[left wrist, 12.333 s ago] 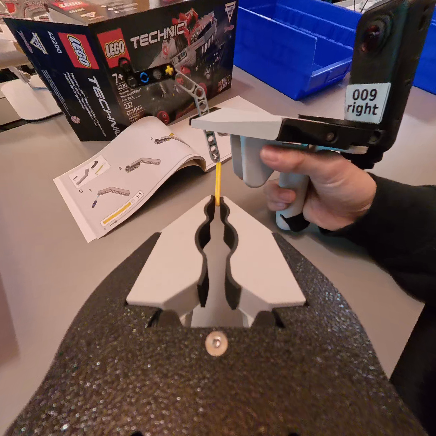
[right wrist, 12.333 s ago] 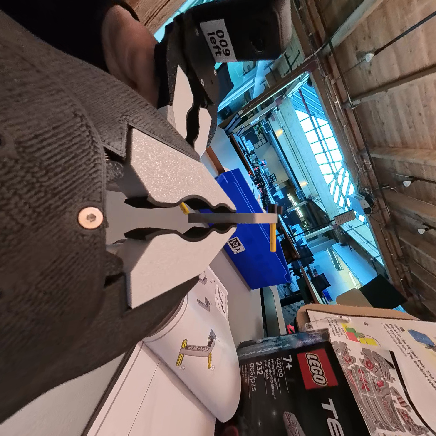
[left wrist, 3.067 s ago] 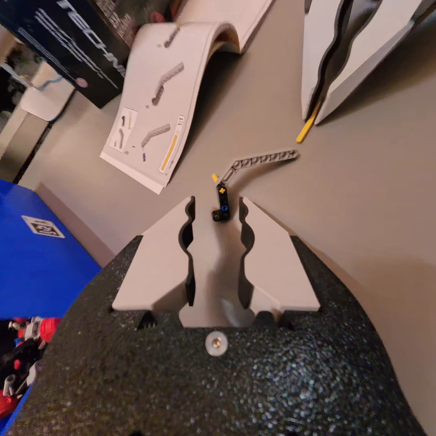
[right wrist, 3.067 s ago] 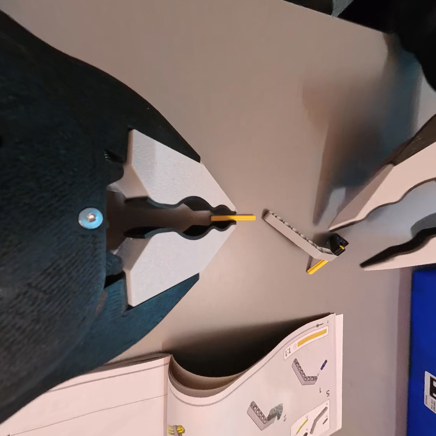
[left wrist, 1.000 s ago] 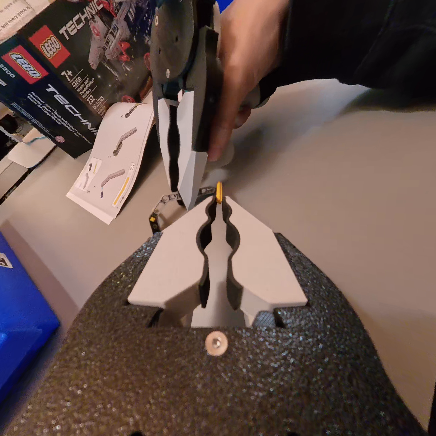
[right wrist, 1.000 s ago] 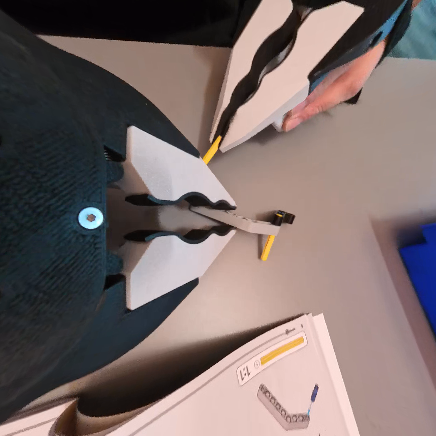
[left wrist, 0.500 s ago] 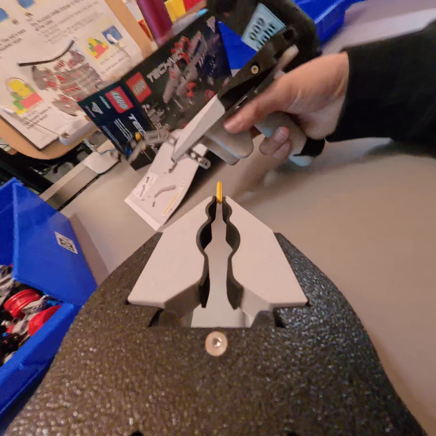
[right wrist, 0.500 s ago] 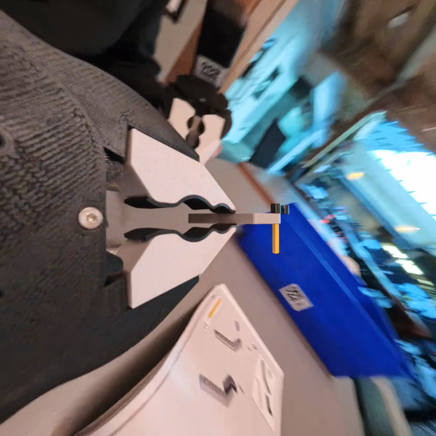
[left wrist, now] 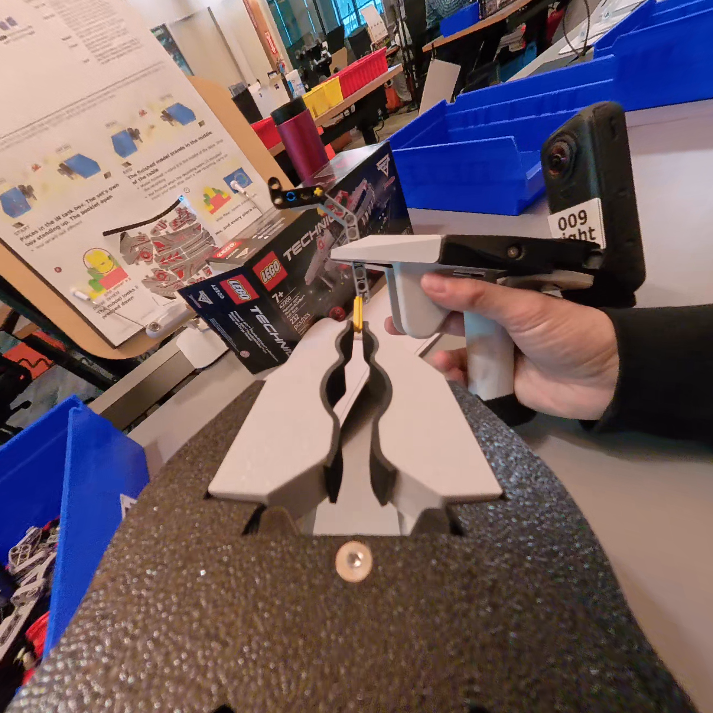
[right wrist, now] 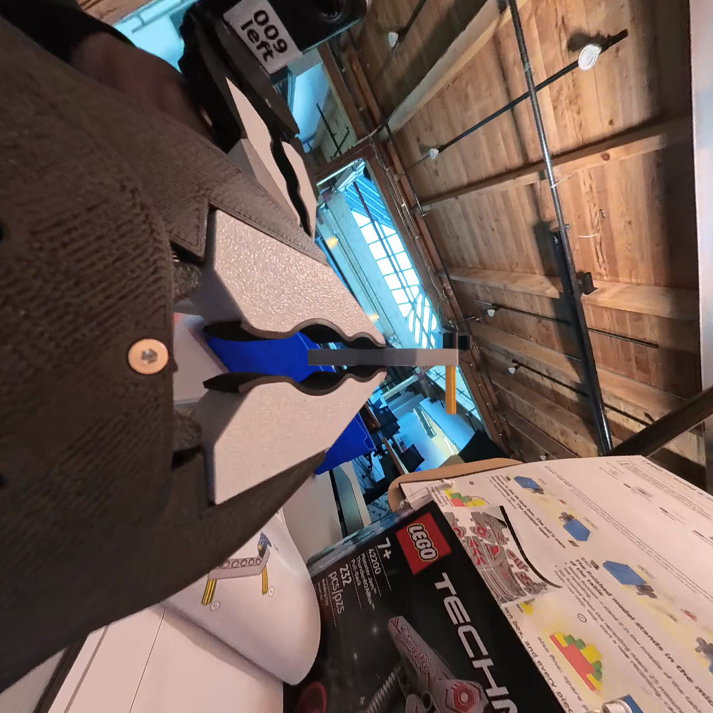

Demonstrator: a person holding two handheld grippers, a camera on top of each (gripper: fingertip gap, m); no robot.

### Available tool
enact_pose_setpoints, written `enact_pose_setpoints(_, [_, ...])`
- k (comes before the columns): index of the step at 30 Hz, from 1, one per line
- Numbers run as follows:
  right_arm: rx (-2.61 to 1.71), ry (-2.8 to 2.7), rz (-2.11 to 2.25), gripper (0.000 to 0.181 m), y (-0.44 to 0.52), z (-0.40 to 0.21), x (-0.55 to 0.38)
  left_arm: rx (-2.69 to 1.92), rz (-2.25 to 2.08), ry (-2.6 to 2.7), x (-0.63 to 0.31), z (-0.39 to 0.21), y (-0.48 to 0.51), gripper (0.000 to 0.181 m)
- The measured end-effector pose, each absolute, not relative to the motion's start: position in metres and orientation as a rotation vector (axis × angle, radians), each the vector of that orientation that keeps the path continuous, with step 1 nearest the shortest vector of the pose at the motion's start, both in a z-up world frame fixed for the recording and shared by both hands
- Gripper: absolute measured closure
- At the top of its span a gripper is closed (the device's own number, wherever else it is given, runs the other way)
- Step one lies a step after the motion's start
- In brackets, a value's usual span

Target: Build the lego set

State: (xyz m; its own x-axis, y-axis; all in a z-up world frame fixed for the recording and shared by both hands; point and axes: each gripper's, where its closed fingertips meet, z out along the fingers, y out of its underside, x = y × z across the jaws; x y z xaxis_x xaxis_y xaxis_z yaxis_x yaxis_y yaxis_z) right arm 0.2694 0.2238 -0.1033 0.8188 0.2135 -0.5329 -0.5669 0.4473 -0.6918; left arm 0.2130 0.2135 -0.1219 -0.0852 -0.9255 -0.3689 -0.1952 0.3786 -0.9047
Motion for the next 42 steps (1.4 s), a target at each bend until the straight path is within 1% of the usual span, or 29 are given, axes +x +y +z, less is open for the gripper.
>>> enact_pose_setpoints(6, [-1.032, 0.336, 0.477, 0.175, 0.229, -0.1, 0.255, -1.018, -0.795, 1.568, 0.213, -0.127, 0.213, 0.179])
enact_pose_setpoints(25, [-1.116, 0.36, 0.429, 0.176, 0.237, -0.112, 0.254, -1.004, -0.654, 1.617, 0.213, -0.137, 0.22, 0.18])
enact_pose_setpoints(34, [-1.153, 0.402, 0.44, 0.175, 0.242, -0.121, 0.254, -0.913, -0.411, 1.674, 0.213, -0.145, 0.222, 0.179])
enact_pose_setpoints(38, [-1.154, 0.403, 0.462, 0.175, 0.243, -0.122, 0.251, -1.043, -0.636, 1.626, 0.214, -0.141, 0.219, 0.18])
enact_pose_setpoints(42, [-1.137, 0.438, 0.527, 0.175, 0.246, -0.124, 0.249, -0.973, -0.525, 1.662, 0.212, -0.143, 0.224, 0.179])
